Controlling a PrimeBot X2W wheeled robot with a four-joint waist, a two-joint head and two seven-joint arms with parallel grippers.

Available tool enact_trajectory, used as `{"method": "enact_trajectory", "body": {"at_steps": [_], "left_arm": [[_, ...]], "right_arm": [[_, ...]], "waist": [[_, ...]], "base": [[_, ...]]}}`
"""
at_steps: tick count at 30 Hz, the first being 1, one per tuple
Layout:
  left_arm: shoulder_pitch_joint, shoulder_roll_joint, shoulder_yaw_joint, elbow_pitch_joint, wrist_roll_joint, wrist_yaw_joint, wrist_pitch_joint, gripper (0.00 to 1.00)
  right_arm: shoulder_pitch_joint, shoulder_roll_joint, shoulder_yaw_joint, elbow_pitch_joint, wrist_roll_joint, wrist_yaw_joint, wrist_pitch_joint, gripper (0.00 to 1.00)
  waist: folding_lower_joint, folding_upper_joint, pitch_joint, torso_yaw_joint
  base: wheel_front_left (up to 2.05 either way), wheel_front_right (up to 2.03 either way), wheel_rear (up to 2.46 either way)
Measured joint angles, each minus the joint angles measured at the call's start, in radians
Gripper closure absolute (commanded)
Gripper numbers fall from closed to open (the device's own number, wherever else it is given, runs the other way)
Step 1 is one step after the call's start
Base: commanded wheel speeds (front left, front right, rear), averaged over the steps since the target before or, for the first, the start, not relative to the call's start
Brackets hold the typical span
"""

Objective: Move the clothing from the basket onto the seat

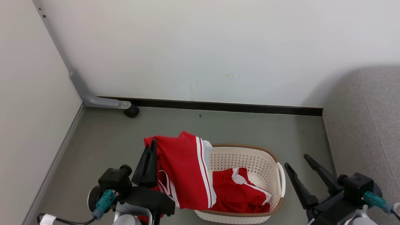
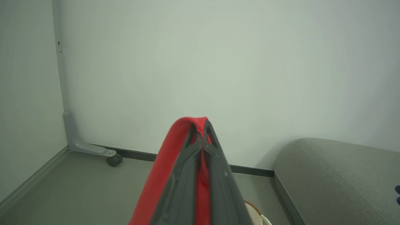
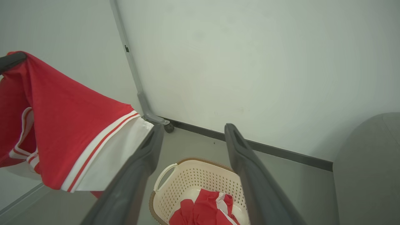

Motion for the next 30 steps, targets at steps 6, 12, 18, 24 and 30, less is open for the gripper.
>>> {"method": "enact_trajectory", "body": {"at_steps": [6,12,18,24,30], "left_arm": [[0.000,-0.003,-0.004,-0.029,0.032,0.000,0.002,1.00],[-0.005,-0.009,-0.027,-0.048,0.041,0.000,0.024,1.00],[-0.038,-0.020,-0.067,-0.059,0.048,0.000,0.047,1.00],[-0.049,-0.023,-0.091,-0.071,0.049,0.000,0.064,1.00],[-0.063,-0.027,-0.126,-0.100,0.051,0.000,0.073,1.00]], "right_arm": [[-0.116,-0.040,0.163,-0.047,-0.015,0.000,0.000,0.00],[-0.238,-0.067,0.319,-0.071,-0.014,0.000,0.000,0.00],[-0.323,-0.072,0.446,-0.081,-0.002,0.000,0.000,0.00],[-0.401,-0.066,0.528,-0.067,0.016,0.000,0.000,0.00],[-0.454,-0.032,0.592,-0.036,0.048,0.000,0.000,0.00]], "waist": [[0.0000,0.0000,0.011,0.003],[0.0000,0.0000,0.020,0.010],[0.0000,0.0000,0.029,0.030],[0.0000,0.0000,0.040,0.053],[0.0000,0.0000,0.049,0.071]], "base": [[0.00,0.00,0.00],[0.00,0.00,0.00],[0.00,0.00,0.00],[0.00,0.00,0.00],[0.00,0.00,0.00]]}}
